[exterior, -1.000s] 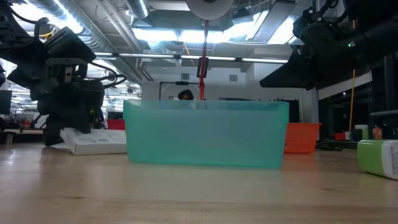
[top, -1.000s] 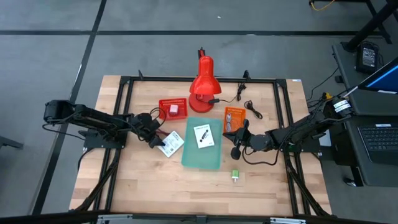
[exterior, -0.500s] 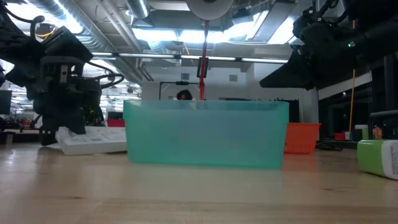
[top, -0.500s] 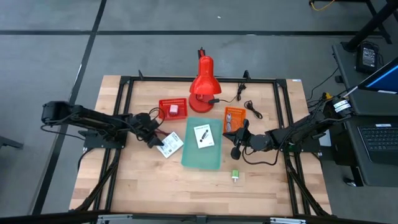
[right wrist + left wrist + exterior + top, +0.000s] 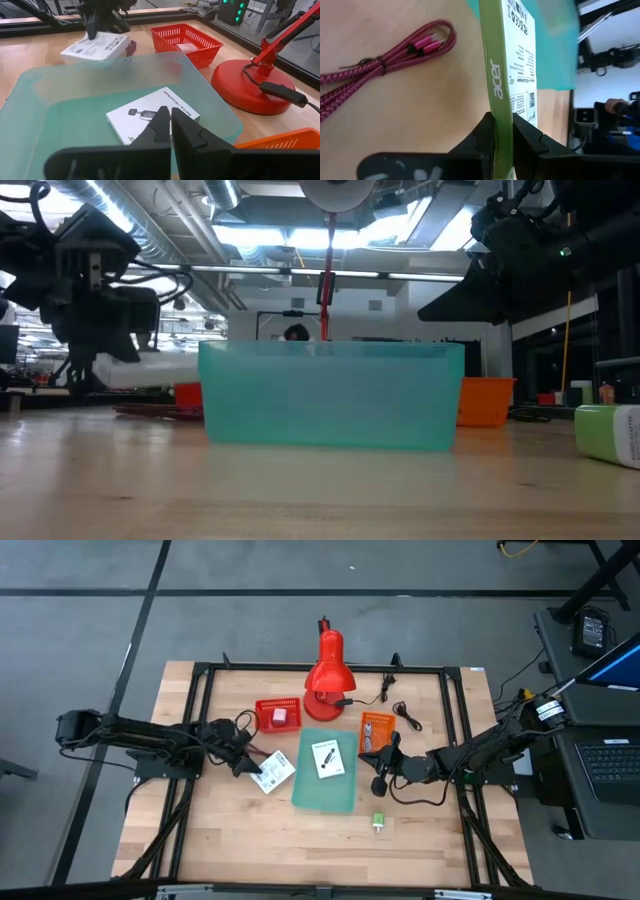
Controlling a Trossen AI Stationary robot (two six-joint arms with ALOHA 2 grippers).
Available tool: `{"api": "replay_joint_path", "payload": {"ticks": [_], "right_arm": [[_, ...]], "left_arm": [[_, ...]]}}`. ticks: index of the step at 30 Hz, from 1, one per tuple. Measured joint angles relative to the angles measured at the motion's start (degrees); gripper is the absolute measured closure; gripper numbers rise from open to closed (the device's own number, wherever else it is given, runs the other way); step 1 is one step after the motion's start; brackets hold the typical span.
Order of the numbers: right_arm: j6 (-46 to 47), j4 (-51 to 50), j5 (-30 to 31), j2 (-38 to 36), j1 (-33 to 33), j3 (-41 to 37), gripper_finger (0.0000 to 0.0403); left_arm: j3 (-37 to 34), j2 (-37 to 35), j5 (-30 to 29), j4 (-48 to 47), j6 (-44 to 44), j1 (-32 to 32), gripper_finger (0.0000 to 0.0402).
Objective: Pick and place items into bin
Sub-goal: Put the white card reader box into the green bin
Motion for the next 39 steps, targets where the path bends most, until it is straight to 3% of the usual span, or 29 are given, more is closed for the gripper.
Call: {"api": "replay_joint_path", "payload": {"ticks": [16,22,32,39], "right_arm": [[0.0,0.0,0.0,0.0,0.0,0.0,0.0403],[0.0,0.1,0.0,0.0,0.0,0.0,0.0403],[0.0,0.2,0.0,0.0,0.0,0.0,0.0403],[0.2,0.2,0.0,0.0,-1.2,0.0,0.0403]], "left_arm": [[0.2,-9.1,0.2,0.2,1.1,0.0,0.0371],[0.2,-11.5,-0.6,2.2,8.8,0.0,0.0371],[0.2,-12.2,-1.5,15.9,23.8,0.0,0.0371],[0.2,-12.2,-7.6,17.9,32.5,0.0,0.0371]]}}
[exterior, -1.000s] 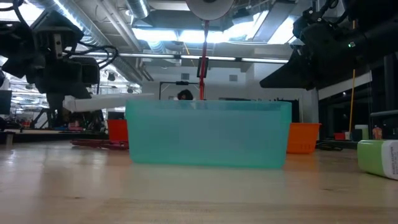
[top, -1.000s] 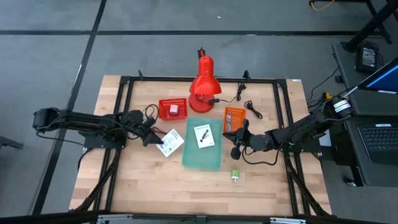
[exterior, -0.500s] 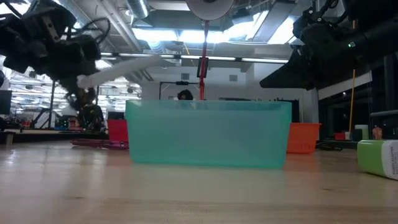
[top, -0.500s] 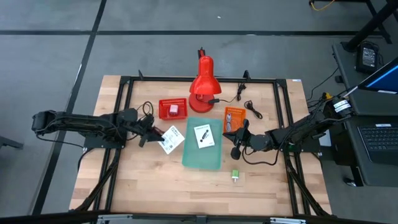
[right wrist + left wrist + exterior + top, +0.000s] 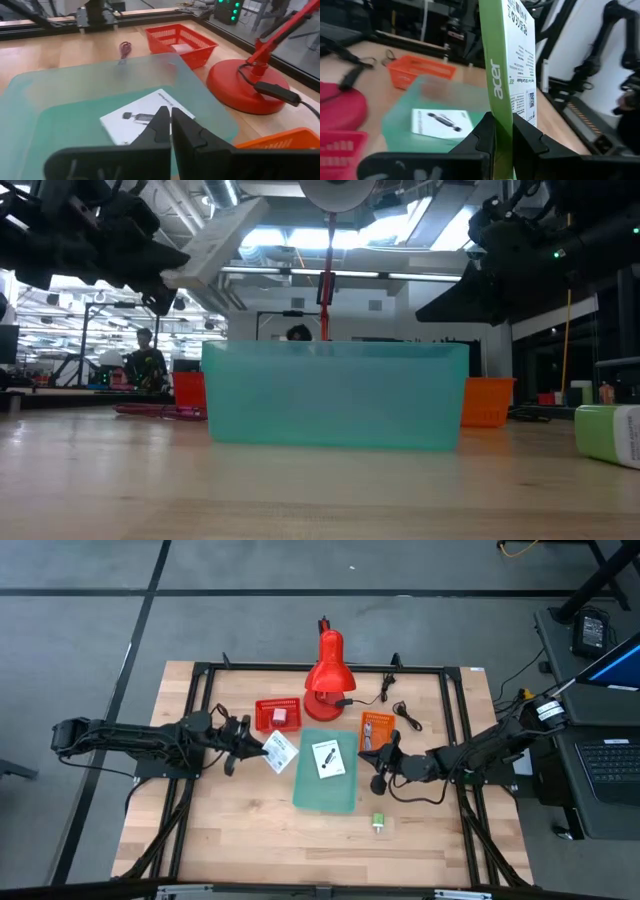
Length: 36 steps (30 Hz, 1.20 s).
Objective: Pick and place items into bin
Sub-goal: Put the white card reader box into the green bin
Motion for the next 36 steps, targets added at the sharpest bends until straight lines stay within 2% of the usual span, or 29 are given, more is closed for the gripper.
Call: {"api": "replay_joint_path", "payload": {"ticks": [10,18,27,32,36], "right_arm": [[0.0,1.5,0.0,0.0,-1.9,0.0,0.0403],[-0.9,3.7,0.0,0.0,-1.9,0.0,0.0403],[-6.1,7.4,0.0,0.0,-1.9,0.0,0.0403],[-5.9,7.4,0.0,0.0,-1.9,0.0,0.0403],[-6.0,7.4,0.0,0.0,-1.9,0.0,0.0403]], "left_arm": [[0.0,0.0,-9.0,0.8,4.3,0.0,0.0371],[0.0,0.0,-11.3,6.4,5.9,-0.6,0.0371],[2.1,2.7,-25.2,6.5,5.9,-8.9,0.0371],[4.8,8.5,-35.6,6.4,5.8,-14.0,0.0371],[8.2,14.6,-40.5,6.4,5.4,-17.3,0.0371]]}}
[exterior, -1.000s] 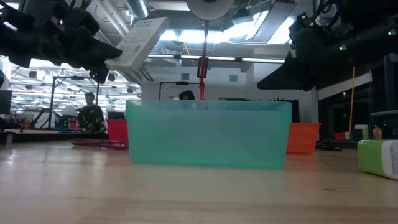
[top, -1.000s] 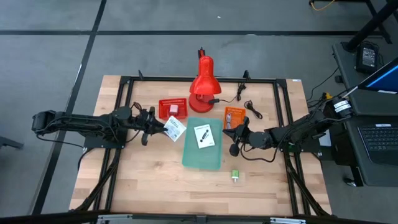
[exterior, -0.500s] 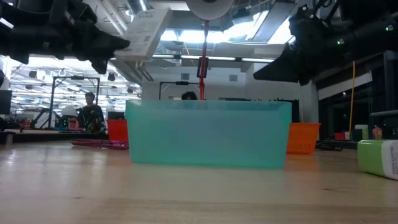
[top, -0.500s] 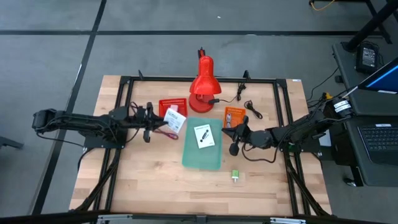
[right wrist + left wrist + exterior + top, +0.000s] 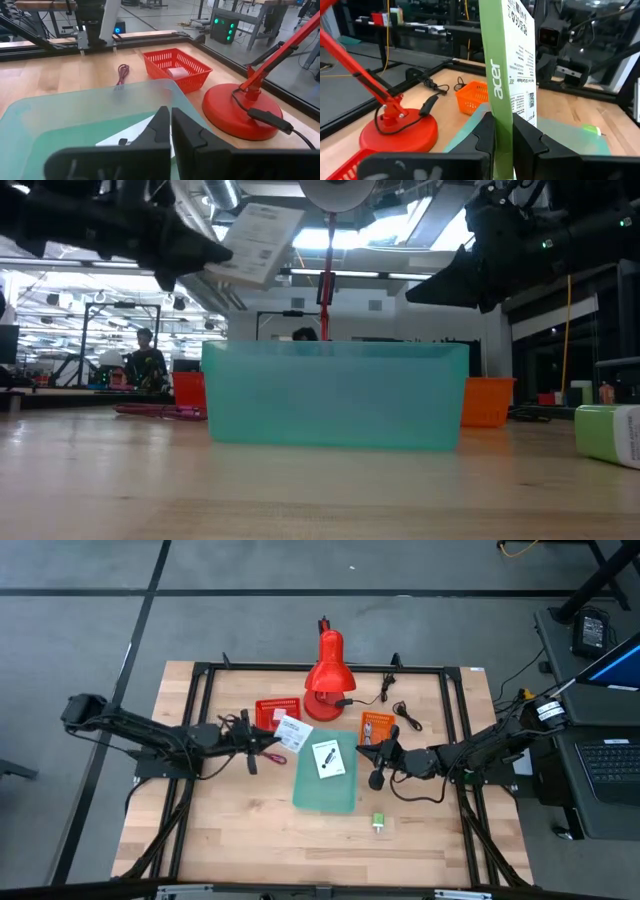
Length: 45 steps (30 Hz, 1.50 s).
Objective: Pick and place items into bin
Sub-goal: Put the white card reader box into the green bin
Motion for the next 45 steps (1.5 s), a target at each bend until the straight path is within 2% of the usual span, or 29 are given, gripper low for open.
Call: {"api": "replay_joint_path", "payload": {"ticks": [4,10,17,26,29,33,36,45], "right_arm": [[0.0,0.0,0.0,0.0,0.0,0.0,0.0403],[0.1,0.0,0.0,0.0,0.1,0.0,0.0403],[0.2,-0.1,-0.2,0.0,2.1,0.0,0.0403],[-0.1,-0.7,-0.2,0.0,4.8,0.0,0.0403],[-0.2,-0.6,-0.2,0.0,5.0,0.0,0.0403],[-0.2,-0.6,-0.2,0.0,5.0,0.0,0.0403],[-0.4,-0.6,-0.2,0.0,5.0,0.0,0.0403],[-1.5,-0.5,-0.2,0.0,5.0,0.0,0.0403]], "left_arm": [[4.0,6.1,-2.7,0.0,0.4,-2.4,0.0371],[9.7,15.5,-2.8,0.0,0.7,-5.8,0.0371],[14.4,22.3,-4.3,0.0,-8.9,-8.3,0.0371],[19.0,29.7,-9.2,-0.2,-14.2,-11.8,0.0371],[21.4,31.7,-9.3,-3.1,-19.2,-11.6,0.0371],[24.9,33.8,-10.6,-14.6,-30.1,-10.3,0.0371],[27.1,35.5,-10.5,-19.7,-36.8,-9.7,0.0371],[29.8,39.5,-7.5,-20.7,-45.7,-9.7,0.037]]}}
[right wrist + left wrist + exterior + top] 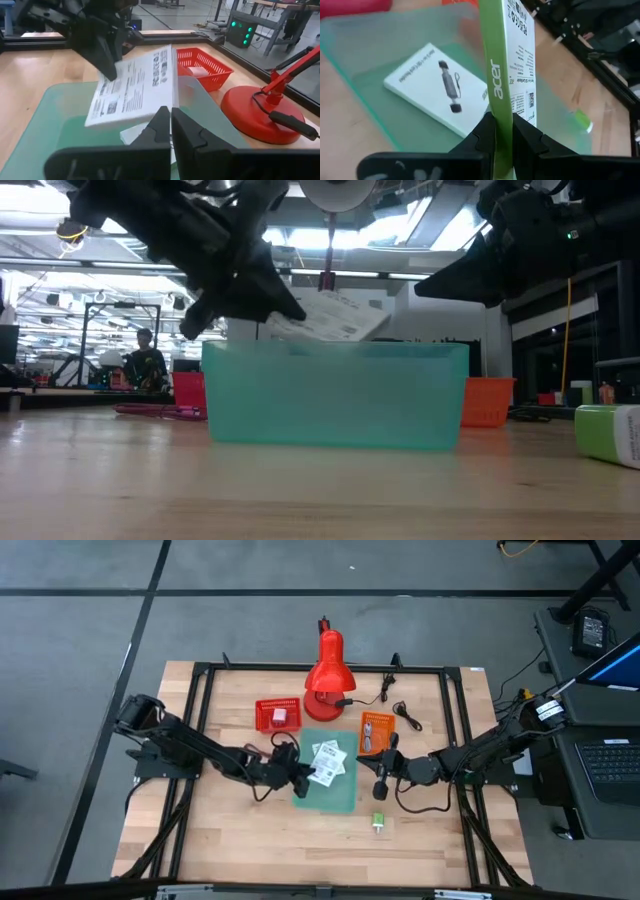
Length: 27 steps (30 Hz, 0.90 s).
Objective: Pick and place items into bin
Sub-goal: Put the white card reader box into the green bin, then put the pink USB cable into the orange basket
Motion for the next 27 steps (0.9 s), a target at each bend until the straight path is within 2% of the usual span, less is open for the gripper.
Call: {"api": "replay_joint_path", "payload": {"ticks": [5,18,24,27], "right_arm": [[1.6,-0.4,0.0,0.0,0.0,0.0,0.0403],[1.7,-1.0,-0.1,0.0,0.1,0.0,0.0403],[1.7,-1.0,-0.1,0.0,0.1,0.0,0.0403],[2.0,-1.0,-0.1,0.0,0.1,0.0,0.0403]], "left_arm": [[0.1,1.5,0.2,-0.2,-1.0,0.0,0.0366],[0.1,2.6,0.1,-0.1,-1.8,0.0,0.0302],[0.1,2.5,0.1,0.0,0.3,0.0,0.0291],[0.1,2.1,0.1,1.1,4.8,0.0,0.0291]]}}
